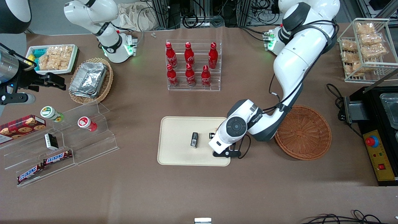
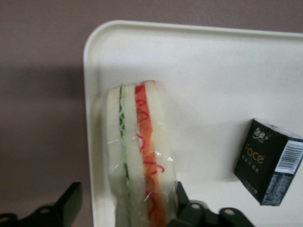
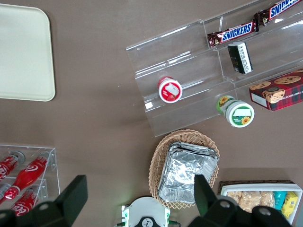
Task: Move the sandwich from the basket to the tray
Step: 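Lower the sandwich onto the tray beside the black box and release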
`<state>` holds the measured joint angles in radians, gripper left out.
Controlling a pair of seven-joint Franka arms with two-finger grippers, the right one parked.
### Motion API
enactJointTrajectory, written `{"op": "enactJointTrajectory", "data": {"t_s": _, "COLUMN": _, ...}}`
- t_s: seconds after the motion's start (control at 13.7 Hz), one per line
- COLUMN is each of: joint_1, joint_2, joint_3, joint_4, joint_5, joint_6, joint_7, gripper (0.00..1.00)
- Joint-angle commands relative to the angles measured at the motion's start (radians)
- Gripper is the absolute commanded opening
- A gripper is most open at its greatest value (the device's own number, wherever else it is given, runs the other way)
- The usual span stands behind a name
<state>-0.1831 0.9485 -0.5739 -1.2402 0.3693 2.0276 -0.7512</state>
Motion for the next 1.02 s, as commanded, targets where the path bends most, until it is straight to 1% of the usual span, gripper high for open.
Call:
{"op": "enactJointTrajectory", "data": {"t_s": 0.0, "joint_1": 0.068, "joint_2": -0.127, "joint_3": -0.003, "joint_4": 0.002, "joint_5": -0.006, "joint_6": -0.092, "joint_7": -0.016, "gripper": 0.99}}
{"op": "enactJointTrajectory", "data": {"t_s": 0.15, "joint_1": 0.135, "joint_2": -0.224, "joint_3": -0.003, "joint_4": -0.01, "joint_5": -0.091, "joint_6": -0.136, "joint_7": -0.004, "gripper": 0.99}}
{"op": "enactJointTrajectory", "data": {"t_s": 0.22, "joint_1": 0.161, "joint_2": -0.261, "joint_3": -0.003, "joint_4": -0.011, "joint_5": -0.125, "joint_6": -0.195, "joint_7": 0.0, "gripper": 0.99}}
{"op": "enactJointTrajectory", "data": {"t_s": 0.29, "joint_1": 0.187, "joint_2": -0.295, "joint_3": -0.003, "joint_4": -0.016, "joint_5": -0.136, "joint_6": -0.281, "joint_7": 0.007, "gripper": 0.99}}
{"op": "enactJointTrajectory", "data": {"t_s": 0.37, "joint_1": 0.209, "joint_2": -0.33, "joint_3": -0.006, "joint_4": -0.039, "joint_5": -0.138, "joint_6": -0.315, "joint_7": 0.013, "gripper": 0.99}}
{"op": "enactJointTrajectory", "data": {"t_s": 0.44, "joint_1": 0.23, "joint_2": -0.386, "joint_3": -0.006, "joint_4": -0.095, "joint_5": -0.139, "joint_6": -0.32, "joint_7": 0.029, "gripper": 0.99}}
{"op": "enactJointTrajectory", "data": {"t_s": 0.51, "joint_1": 0.26, "joint_2": -0.451, "joint_3": -0.007, "joint_4": -0.181, "joint_5": -0.139, "joint_6": -0.31, "joint_7": 0.05, "gripper": 0.99}}
{"op": "enactJointTrajectory", "data": {"t_s": 0.66, "joint_1": 0.281, "joint_2": -0.569, "joint_3": -0.007, "joint_4": -0.312, "joint_5": -0.144, "joint_6": -0.274, "joint_7": 0.052, "gripper": 0.98}}
{"op": "enactJointTrajectory", "data": {"t_s": 0.8, "joint_1": 0.301, "joint_2": -0.643, "joint_3": -0.007, "joint_4": -0.367, "joint_5": -0.164, "joint_6": -0.276, "joint_7": 0.053, "gripper": 0.98}}
{"op": "enactJointTrajectory", "data": {"t_s": 0.95, "joint_1": 0.321, "joint_2": -0.681, "joint_3": -0.007, "joint_4": -0.375, "joint_5": -0.167, "joint_6": -0.297, "joint_7": 0.055, "gripper": 0.98}}
